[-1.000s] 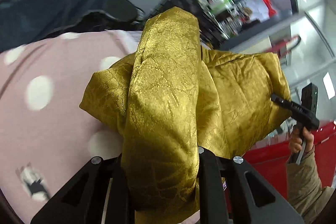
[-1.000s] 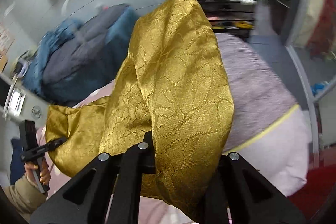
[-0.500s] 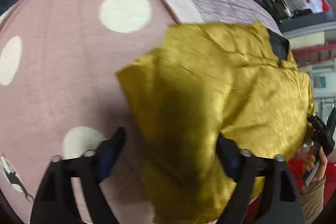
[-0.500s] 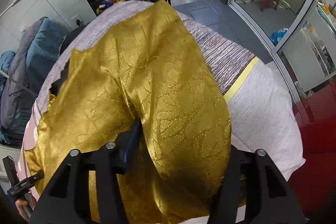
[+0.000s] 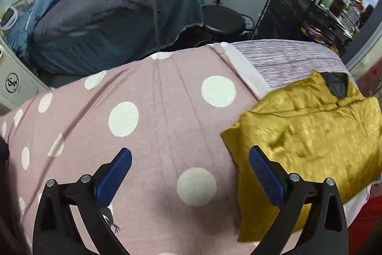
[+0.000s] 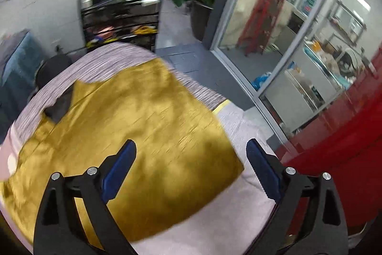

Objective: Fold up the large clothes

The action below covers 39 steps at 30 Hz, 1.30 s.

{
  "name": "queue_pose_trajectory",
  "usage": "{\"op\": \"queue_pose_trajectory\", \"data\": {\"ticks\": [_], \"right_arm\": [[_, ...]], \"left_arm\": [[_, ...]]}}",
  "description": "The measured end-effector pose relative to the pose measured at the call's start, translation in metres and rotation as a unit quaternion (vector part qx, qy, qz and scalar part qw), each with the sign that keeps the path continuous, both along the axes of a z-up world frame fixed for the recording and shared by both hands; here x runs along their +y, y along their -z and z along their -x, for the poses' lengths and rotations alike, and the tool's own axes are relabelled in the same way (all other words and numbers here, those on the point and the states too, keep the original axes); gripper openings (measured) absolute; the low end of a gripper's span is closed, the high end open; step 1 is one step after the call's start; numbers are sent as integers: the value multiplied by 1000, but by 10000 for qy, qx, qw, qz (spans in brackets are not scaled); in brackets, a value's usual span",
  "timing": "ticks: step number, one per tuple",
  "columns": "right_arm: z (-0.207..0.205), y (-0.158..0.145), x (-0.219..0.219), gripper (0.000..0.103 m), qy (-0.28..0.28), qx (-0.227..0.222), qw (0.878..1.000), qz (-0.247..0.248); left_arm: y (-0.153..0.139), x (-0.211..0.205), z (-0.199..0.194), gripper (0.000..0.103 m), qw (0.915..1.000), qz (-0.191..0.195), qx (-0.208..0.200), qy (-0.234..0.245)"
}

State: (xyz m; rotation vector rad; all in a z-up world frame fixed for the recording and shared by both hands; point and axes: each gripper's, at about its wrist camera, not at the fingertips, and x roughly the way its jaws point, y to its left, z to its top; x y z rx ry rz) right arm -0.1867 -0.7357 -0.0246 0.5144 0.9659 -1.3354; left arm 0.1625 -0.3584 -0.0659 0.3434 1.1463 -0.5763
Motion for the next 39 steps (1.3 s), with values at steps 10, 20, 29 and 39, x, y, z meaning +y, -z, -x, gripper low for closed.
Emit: {"op": "queue_pose_trajectory", "data": {"ticks": [10, 20, 29, 39], "right_arm": [[-53, 7, 117, 95, -1374, 437, 9855, -892], [-56, -13, 151, 95, -1656, 854, 9788, -851], [-58, -20, 158, 95, -1777, 1023, 9758, -766], [-58, -21, 157, 95, -1808, 955, 9757, -788]], "left_arm": [[-18, -38, 133, 97, 9856, -249, 109, 1666], [-41, -34, 177, 97, 9754, -263, 134, 2187], [-43, -27, 187, 97, 9738, -314, 354, 2224], [-46, -28, 188, 97, 9741, -332, 355, 2210]]}}
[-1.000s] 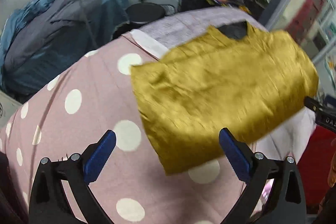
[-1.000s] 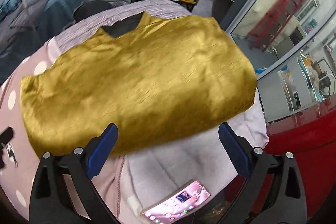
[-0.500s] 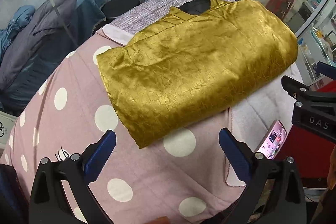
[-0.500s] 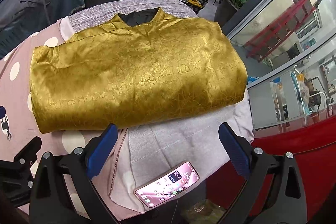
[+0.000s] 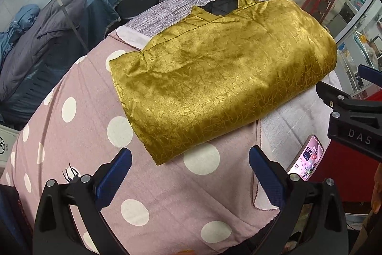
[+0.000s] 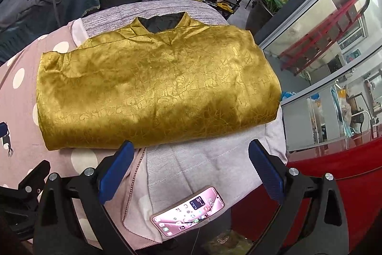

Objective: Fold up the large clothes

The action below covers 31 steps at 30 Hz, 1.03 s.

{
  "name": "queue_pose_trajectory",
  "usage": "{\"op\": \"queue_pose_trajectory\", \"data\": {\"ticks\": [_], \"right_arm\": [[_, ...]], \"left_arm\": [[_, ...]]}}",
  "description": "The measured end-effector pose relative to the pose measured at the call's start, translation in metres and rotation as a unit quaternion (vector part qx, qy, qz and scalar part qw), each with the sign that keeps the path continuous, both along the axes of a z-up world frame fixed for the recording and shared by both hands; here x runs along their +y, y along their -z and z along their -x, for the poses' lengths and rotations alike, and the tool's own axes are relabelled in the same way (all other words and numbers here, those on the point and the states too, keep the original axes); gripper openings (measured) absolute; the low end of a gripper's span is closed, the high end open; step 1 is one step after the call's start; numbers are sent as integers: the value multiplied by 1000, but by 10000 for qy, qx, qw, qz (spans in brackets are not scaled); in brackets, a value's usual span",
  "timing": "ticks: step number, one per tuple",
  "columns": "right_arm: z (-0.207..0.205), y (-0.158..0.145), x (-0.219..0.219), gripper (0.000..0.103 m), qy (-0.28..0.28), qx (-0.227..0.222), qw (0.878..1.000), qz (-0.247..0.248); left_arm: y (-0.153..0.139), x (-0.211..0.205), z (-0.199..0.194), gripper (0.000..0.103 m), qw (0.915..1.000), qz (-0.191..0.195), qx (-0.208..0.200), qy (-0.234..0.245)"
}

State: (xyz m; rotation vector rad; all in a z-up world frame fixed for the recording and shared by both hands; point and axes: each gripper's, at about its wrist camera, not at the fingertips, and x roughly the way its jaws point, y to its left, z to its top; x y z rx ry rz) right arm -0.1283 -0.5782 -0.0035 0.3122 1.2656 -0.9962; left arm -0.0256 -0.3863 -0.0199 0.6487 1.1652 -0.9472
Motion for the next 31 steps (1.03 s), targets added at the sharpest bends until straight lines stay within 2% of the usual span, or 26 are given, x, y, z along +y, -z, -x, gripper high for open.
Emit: {"op": "queue_pose_trajectory", "data": {"ticks": [13, 19, 27, 31], "right_arm": [[-3, 4, -4, 95, 1, -4, 10000, -84], [-4, 6, -5, 95, -10, 8, 9999, -106], [-5, 5, -5, 95, 9, 14, 10000, -98], [-4, 5, -5, 95, 14, 8, 9999, -102]], "left_arm": [[5, -1, -3, 97, 9999, -86, 87, -37], [-2, 1, -3, 97, 9998, 146, -78, -92], [3, -2, -1, 97, 9999, -11, 138, 11], [2, -2, 0, 97, 10000, -23, 87, 36]]}}
